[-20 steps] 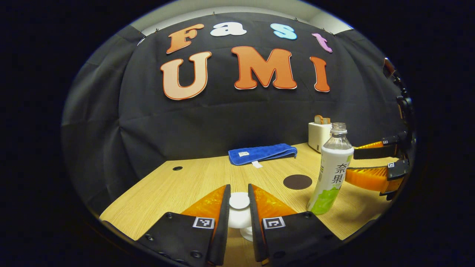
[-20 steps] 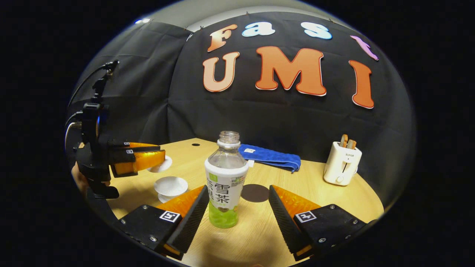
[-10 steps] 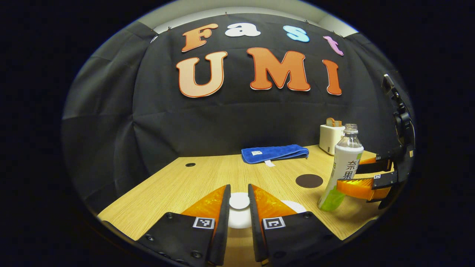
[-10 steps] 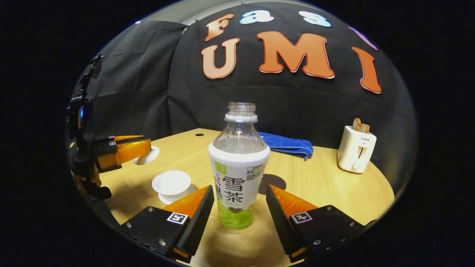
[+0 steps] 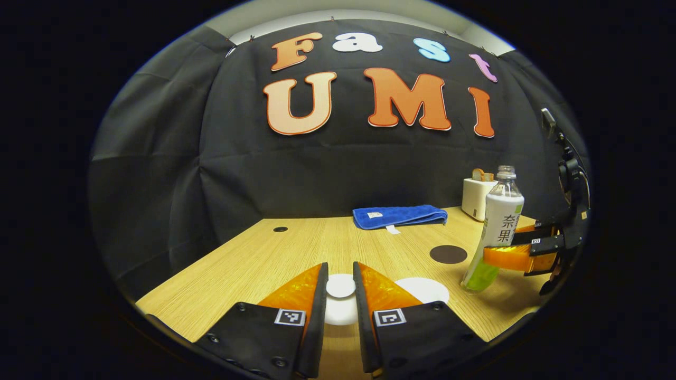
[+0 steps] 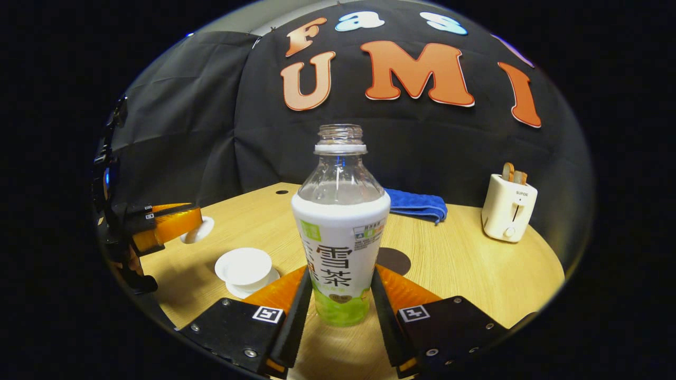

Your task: Open the teacup lid with one hand, grasp the water bottle and pour water into the teacup with the other hand; after pouring, place the water bottle on the coaster and then close the teacup lid.

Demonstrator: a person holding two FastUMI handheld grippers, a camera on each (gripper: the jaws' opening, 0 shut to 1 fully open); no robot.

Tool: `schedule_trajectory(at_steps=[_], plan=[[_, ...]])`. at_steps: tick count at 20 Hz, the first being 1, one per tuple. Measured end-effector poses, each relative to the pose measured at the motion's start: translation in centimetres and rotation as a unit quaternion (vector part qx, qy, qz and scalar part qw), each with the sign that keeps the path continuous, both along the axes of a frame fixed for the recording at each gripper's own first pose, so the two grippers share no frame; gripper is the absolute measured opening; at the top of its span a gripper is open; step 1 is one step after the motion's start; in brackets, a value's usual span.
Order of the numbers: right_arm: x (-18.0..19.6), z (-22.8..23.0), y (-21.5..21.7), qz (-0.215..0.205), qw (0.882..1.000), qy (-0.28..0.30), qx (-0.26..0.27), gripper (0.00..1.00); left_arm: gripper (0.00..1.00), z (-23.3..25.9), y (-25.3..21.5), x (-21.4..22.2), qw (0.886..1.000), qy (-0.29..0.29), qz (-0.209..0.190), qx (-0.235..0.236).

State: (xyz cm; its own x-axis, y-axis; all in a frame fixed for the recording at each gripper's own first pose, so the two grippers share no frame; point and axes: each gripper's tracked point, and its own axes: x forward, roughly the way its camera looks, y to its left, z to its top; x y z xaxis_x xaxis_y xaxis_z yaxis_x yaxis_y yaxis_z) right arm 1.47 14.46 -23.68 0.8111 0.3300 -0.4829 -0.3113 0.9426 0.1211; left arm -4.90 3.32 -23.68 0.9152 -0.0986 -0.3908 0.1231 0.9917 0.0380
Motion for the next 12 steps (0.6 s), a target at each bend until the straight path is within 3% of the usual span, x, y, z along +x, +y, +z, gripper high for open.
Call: schedule_trajectory(at_steps=[6,12], plan=[[1.1,0.8,-0.5,0.008,0.996,-0.030,-0.082,0.65,0.33,0.3,2.2,-0.4,1.000,-0.003,0.019,0.002],[2.5,1.6,-1.5,0.019,0.978,-0.069,-0.195,0.65,0.33,0.3,4.3,-1.0,0.999,-0.004,0.037,0.009]])
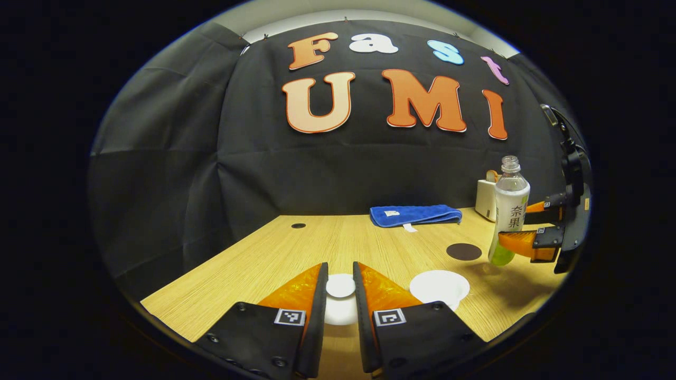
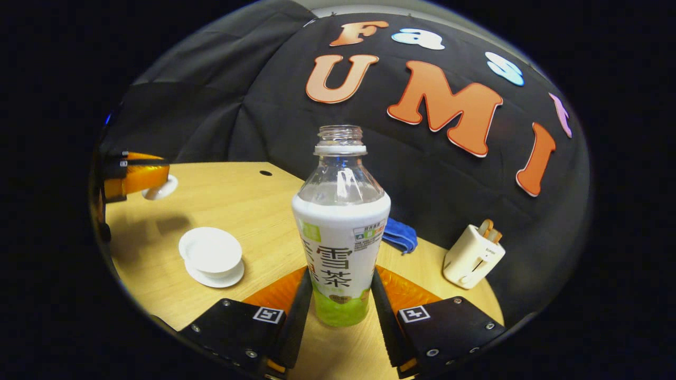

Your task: Open the teacup lid with one hand, grasp the water bottle and pour water into the teacup with the other hand; after pouring, place the water bottle on the coaster and then close the teacup lid.

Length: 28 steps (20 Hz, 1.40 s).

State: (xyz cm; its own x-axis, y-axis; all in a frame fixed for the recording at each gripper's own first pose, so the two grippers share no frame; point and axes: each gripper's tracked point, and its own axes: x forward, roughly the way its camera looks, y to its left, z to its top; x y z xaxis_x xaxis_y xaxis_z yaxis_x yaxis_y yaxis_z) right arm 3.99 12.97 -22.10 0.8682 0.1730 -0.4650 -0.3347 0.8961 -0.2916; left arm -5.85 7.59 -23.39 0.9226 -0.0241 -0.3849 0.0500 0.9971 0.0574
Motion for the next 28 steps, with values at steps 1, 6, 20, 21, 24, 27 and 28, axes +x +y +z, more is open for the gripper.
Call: schedule_trajectory(at_steps=[1,6,20,21,24,27,28], plan=[[0.2,0.1,-0.1,0.005,1.000,-0.004,-0.021,0.65,0.33,-0.1,0.2,-0.1,1.000,0.001,0.002,0.000],[0.9,0.6,0.2,0.033,0.993,-0.037,-0.106,0.67,0.33,-0.5,1.2,-0.7,1.000,0.003,0.007,-0.004],[2.2,0.7,0.3,0.102,0.912,-0.125,-0.377,0.64,0.33,-1.3,3.1,-1.9,1.000,0.009,0.024,-0.014],[2.1,0.6,0.6,0.110,0.903,-0.132,-0.393,0.64,0.33,-1.6,2.9,-2.0,1.000,0.013,0.022,-0.018],[2.1,0.4,1.2,0.129,0.882,-0.154,-0.426,0.64,0.31,-1.8,3.6,-2.2,0.999,0.014,0.027,-0.013],[2.3,0.5,1.3,0.139,0.860,-0.175,-0.460,0.63,0.33,-1.6,4.1,-2.5,0.999,0.011,0.032,-0.006],[2.5,0.8,1.4,0.143,0.852,-0.181,-0.470,0.64,0.33,-1.5,4.1,-2.5,0.999,0.010,0.031,-0.006]])
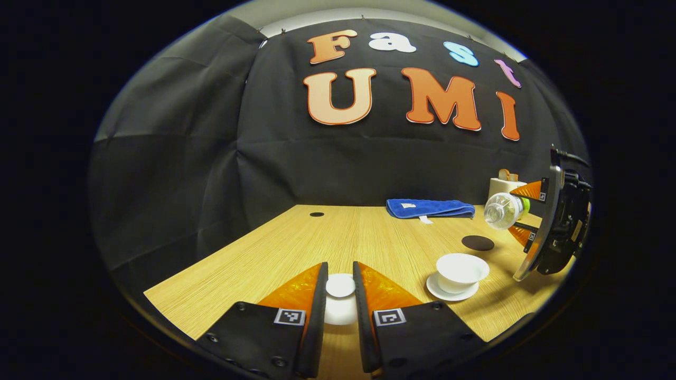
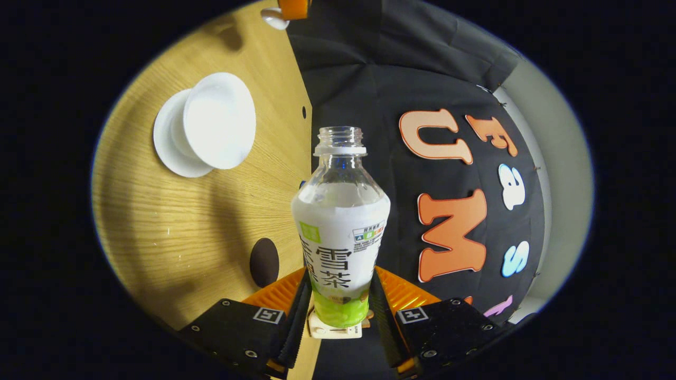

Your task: Open the teacup lid with one hand, grasp the water bottle and pour water into the teacup with the other hand; after pouring, place the water bottle on the coaster and then close the teacup lid.

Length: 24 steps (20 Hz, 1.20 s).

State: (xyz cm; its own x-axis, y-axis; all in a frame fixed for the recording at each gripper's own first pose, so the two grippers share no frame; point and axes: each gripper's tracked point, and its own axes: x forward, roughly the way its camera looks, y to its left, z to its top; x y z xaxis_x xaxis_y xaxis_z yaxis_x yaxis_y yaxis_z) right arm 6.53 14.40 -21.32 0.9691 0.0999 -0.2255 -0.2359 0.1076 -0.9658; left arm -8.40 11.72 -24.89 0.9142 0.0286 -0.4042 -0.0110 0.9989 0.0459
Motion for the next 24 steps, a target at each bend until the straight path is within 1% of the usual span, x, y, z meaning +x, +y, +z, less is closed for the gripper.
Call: schedule_trajectory(at_steps=[1,2,3,4,5,6,7,10,11,12,16,17,18,24], plan=[[0.1,0.1,0.1,0.007,1.000,-0.006,-0.012,0.64,0.33,-0.1,0.0,-0.1,1.000,0.000,0.000,0.000],[0.3,0.2,0.3,0.013,1.000,-0.012,-0.023,0.66,0.31,0.0,0.0,-0.2,1.000,0.000,0.000,0.000],[0.2,0.3,0.5,0.018,0.999,-0.016,-0.034,0.63,0.33,-0.1,0.1,-0.2,1.000,0.000,0.001,0.000],[0.3,-0.1,0.6,0.024,0.999,-0.014,-0.042,0.63,0.31,-0.2,0.2,-0.1,1.000,0.000,0.001,0.000],[0.2,-0.5,0.7,0.029,0.998,-0.011,-0.049,0.63,0.33,-0.4,0.2,-0.1,1.000,0.002,0.002,0.002],[0.2,-0.7,0.8,0.034,0.998,-0.010,-0.055,0.64,0.31,-0.3,0.3,-0.2,1.000,0.003,0.003,0.002],[0.1,-0.8,0.7,0.037,0.997,-0.011,-0.062,0.63,0.33,-0.2,0.1,-0.4,1.000,0.003,0.003,-0.001],[0.1,-0.4,0.9,0.045,0.995,-0.025,-0.081,0.63,0.33,-0.4,0.2,-0.4,1.000,0.004,0.002,0.000],[0.1,-0.4,0.9,0.048,0.995,-0.028,-0.087,0.66,0.33,-0.3,0.2,-0.4,1.000,0.003,0.003,0.001],[0.3,-0.3,0.9,0.050,0.994,-0.029,-0.090,0.63,0.33,-0.3,0.4,-0.5,1.000,0.003,0.004,0.002],[0.2,0.0,1.4,0.067,0.992,-0.031,-0.101,0.63,0.33,-0.2,0.3,-0.9,1.000,0.004,0.003,0.001],[0.2,0.2,1.5,0.069,0.991,-0.035,-0.105,0.66,0.33,-0.1,0.3,-0.9,1.000,0.003,0.003,0.002],[0.3,0.3,1.4,0.071,0.991,-0.038,-0.108,0.64,0.33,-0.1,0.4,-0.9,1.000,0.002,0.004,0.004],[0.6,0.9,1.9,0.087,0.987,-0.053,-0.125,0.63,0.33,0.4,0.4,-0.8,1.000,-0.002,0.003,0.006]])
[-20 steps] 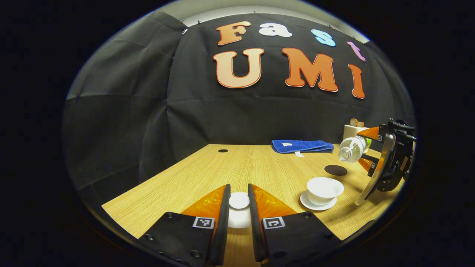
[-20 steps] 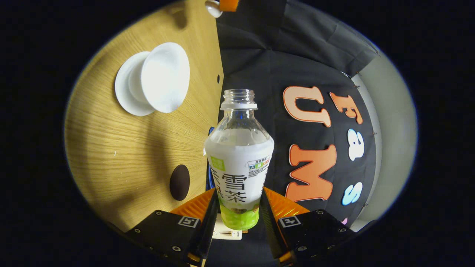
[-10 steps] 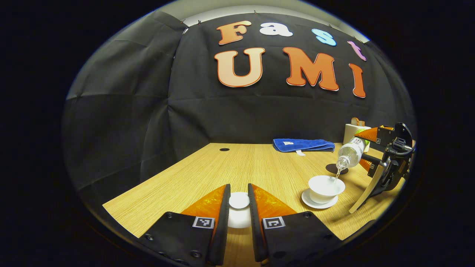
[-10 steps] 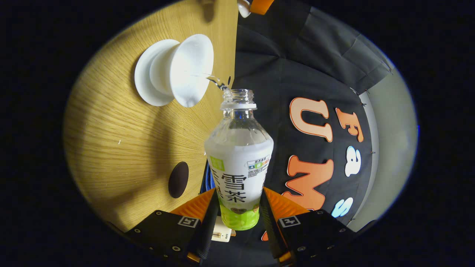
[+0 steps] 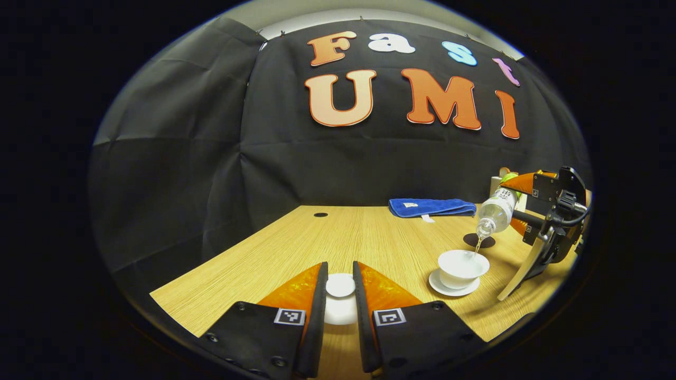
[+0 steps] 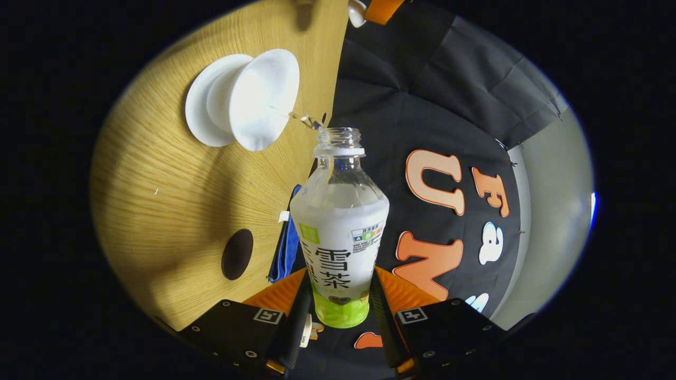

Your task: Open the teacup lid with one hand, grasp the water bottle and pour water into the teacup with the other hand; after pouring, place the water bottle on the coaster and then close the teacup lid.

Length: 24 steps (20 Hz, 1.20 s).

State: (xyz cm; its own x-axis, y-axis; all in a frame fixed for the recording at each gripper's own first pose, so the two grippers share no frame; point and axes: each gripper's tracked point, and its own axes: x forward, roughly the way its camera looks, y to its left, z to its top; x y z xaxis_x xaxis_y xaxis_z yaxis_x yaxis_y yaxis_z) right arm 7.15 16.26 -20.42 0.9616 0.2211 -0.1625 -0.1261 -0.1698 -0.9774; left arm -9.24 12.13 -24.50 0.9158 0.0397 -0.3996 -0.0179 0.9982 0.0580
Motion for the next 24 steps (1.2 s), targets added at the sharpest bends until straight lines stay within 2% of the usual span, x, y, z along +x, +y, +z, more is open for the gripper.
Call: schedule_trajectory(at_steps=[11,24], plan=[[-0.5,2.2,1.4,0.046,0.995,-0.065,-0.055,0.63,0.33,1.6,1.1,-0.3,1.000,-0.006,0.005,0.007],[-0.5,4.6,2.1,0.086,0.983,-0.119,-0.111,0.63,0.34,2.8,1.7,-0.7,1.000,-0.011,0.009,0.014]])
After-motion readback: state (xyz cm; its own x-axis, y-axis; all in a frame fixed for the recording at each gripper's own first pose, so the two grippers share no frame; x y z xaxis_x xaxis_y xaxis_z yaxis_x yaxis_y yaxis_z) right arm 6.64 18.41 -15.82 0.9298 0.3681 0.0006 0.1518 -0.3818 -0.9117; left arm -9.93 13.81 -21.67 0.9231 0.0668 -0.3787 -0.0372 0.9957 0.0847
